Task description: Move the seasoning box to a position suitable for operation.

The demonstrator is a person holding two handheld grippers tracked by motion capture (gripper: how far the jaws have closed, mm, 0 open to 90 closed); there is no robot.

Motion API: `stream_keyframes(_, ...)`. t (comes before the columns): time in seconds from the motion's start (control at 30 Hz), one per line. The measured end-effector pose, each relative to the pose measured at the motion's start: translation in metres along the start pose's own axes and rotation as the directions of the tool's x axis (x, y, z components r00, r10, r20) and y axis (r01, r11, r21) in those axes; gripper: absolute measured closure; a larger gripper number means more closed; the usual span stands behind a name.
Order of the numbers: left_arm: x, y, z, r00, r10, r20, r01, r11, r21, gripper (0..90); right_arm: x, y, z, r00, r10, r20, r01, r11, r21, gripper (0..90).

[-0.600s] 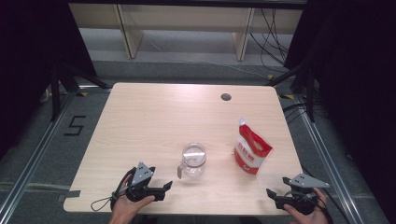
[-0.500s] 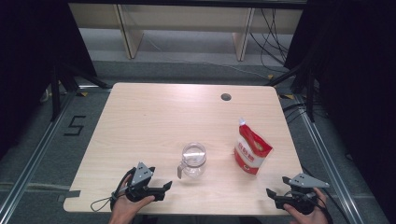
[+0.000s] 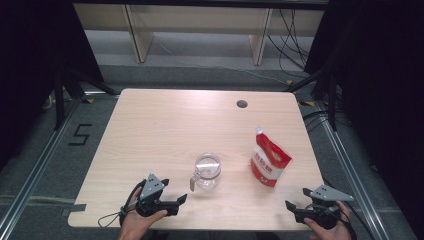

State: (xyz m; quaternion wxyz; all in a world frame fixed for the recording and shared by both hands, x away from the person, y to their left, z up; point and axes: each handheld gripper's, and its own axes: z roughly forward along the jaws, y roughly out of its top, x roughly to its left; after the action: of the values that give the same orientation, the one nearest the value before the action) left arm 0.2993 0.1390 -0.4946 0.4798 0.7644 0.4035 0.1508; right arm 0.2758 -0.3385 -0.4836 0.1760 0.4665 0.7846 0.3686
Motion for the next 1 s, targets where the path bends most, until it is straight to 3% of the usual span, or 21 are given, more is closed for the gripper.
stream_keyframes(0.17,-0.007,0.003,0.0,0.9998,0.016,0.012,-0.016,0.9999,-0.001,17.7,0.0,0.0,0.0,1.0,-0.009,-0.002,0.009,1.0,-0.006,20.8)
stream_keyframes(0.2,-0.01,0.004,0.001,0.9998,0.014,0.011,-0.013,0.9999,-0.008,18.0,-0.003,0.001,0.0,0.9992,-0.041,0.005,0.041,0.999,-0.015,20.8)
stream_keyframes(0.27,-0.012,0.005,0.001,0.9998,0.013,0.014,-0.013,0.9999,-0.005,18.2,-0.004,0.001,0.001,0.9985,-0.054,-0.011,0.053,0.998,-0.018,20.8)
stream_keyframes(0.3,-0.015,0.008,0.003,0.9998,0.014,0.01,-0.014,0.9999,-0.007,18.3,-0.004,0.001,0.001,0.9981,-0.061,0.01,0.061,0.998,-0.027,21.1)
stream_keyframes(0.33,-0.017,0.009,0.005,0.9998,0.011,0.017,-0.011,0.9999,-0.013,18.5,-0.001,0.0,0.0,0.9999,-0.016,-0.002,0.016,1.0,-0.011,21.1)
stream_keyframes(0.4,-0.02,0.012,0.006,0.9995,0.022,0.023,-0.021,0.9996,-0.018,19.5,-0.001,0.0,0.001,0.9999,-0.014,-0.003,0.014,1.0,-0.007,21.1)
stream_keyframes(0.47,-0.021,0.014,0.006,0.9995,0.017,0.025,-0.017,0.9996,-0.024,21.3,0.0,0.0,0.001,0.9999,-0.013,-0.003,0.013,1.0,-0.013,21.1)
stream_keyframes(0.5,-0.024,0.017,0.007,0.9994,0.025,0.024,-0.024,0.999,-0.039,23.3,-0.003,0.0,0.002,0.9986,-0.052,-0.011,0.052,0.998,-0.021,21.4)
stream_keyframes(0.53,-0.024,0.017,0.007,0.9994,0.025,0.024,-0.024,0.999,-0.039,24.0,0.0,-0.001,0.002,0.9997,-0.026,-0.005,0.025,1.0,-0.012,21.4)
stream_keyframes(0.63,-0.028,0.023,0.01,0.9995,0.03,0.002,-0.03,0.9989,-0.037,26.7,0.0,-0.001,0.002,0.9996,-0.029,-0.008,0.028,1.0,-0.009,21.5)
stream_keyframes(0.67,-0.027,0.025,0.011,0.9988,0.048,0.003,-0.048,0.9982,-0.034,26.7,0.0,-0.001,0.001,0.9996,-0.027,-0.008,0.026,1.0,-0.011,21.6)
stream_keyframes(0.7,-0.027,0.027,0.016,0.9984,0.057,-0.003,-0.057,0.9981,-0.026,28.4,-0.003,-0.001,0.001,0.9978,-0.065,-0.01,0.065,0.998,-0.02,21.7)
stream_keyframes(0.77,-0.027,0.028,0.021,0.998,0.062,-0.004,-0.062,0.9977,-0.026,32.9,-0.005,-0.002,0.001,0.9972,-0.074,-0.007,0.074,0.997,-0.02,21.7)
stream_keyframes(0.87,-0.028,0.03,0.023,0.9969,0.077,-0.012,-0.077,0.9969,-0.012,38.2,-0.005,-0.003,0.0,0.9989,-0.047,-0.004,0.047,0.999,-0.019,21.8)
stream_keyframes(0.9,-0.028,0.03,0.025,0.9961,0.088,-0.004,-0.088,0.996,-0.014,38.2,-0.004,-0.003,-0.001,0.9999,-0.017,0.0,0.017,1.0,-0.003,21.8)
stream_keyframes(0.93,-0.029,0.03,0.027,0.9969,0.079,-0.001,-0.079,0.9969,-0.01,40.7,-0.008,-0.003,0.0,0.9981,-0.062,0.008,0.062,0.998,-0.029,21.9)
stream_keyframes(1.0,-0.029,0.031,0.027,0.9952,0.097,-0.009,-0.097,0.9952,-0.004,43.9,-0.008,-0.003,0.0,0.9979,-0.065,0.008,0.065,0.997,-0.03,22.1)
